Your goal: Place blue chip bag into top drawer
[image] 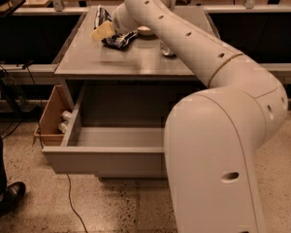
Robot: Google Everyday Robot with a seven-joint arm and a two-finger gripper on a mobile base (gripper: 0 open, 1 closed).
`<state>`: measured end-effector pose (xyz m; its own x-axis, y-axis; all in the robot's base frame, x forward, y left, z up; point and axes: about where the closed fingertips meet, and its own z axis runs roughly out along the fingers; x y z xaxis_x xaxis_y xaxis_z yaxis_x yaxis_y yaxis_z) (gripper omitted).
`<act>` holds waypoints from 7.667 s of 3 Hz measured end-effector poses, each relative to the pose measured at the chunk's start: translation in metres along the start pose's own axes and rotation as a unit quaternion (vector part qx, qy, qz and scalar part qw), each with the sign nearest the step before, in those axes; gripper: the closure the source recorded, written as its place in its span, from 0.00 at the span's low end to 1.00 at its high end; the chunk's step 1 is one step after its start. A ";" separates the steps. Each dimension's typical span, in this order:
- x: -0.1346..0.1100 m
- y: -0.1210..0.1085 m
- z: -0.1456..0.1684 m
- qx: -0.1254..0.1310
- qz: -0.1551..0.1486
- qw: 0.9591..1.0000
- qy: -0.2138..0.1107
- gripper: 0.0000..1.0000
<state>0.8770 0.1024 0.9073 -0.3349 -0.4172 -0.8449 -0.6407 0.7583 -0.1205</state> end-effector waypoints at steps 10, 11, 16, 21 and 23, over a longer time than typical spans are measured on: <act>-0.010 0.090 -0.086 -0.061 0.049 0.996 -0.048 1.00; -0.008 0.091 -0.085 -0.062 0.046 0.996 -0.045 1.00; 0.145 0.156 -0.227 -0.148 0.019 0.988 0.048 1.00; 0.310 0.127 -0.122 -0.210 -0.050 0.967 0.137 1.00; 0.315 0.123 -0.079 -0.222 -0.060 0.966 0.121 0.58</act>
Offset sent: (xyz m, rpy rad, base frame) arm 0.0549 0.0515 -0.0395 -0.0125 -0.0591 -0.1025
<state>0.6386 0.0245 0.6675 -0.3571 -0.6335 -0.6864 -0.8999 0.4302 0.0712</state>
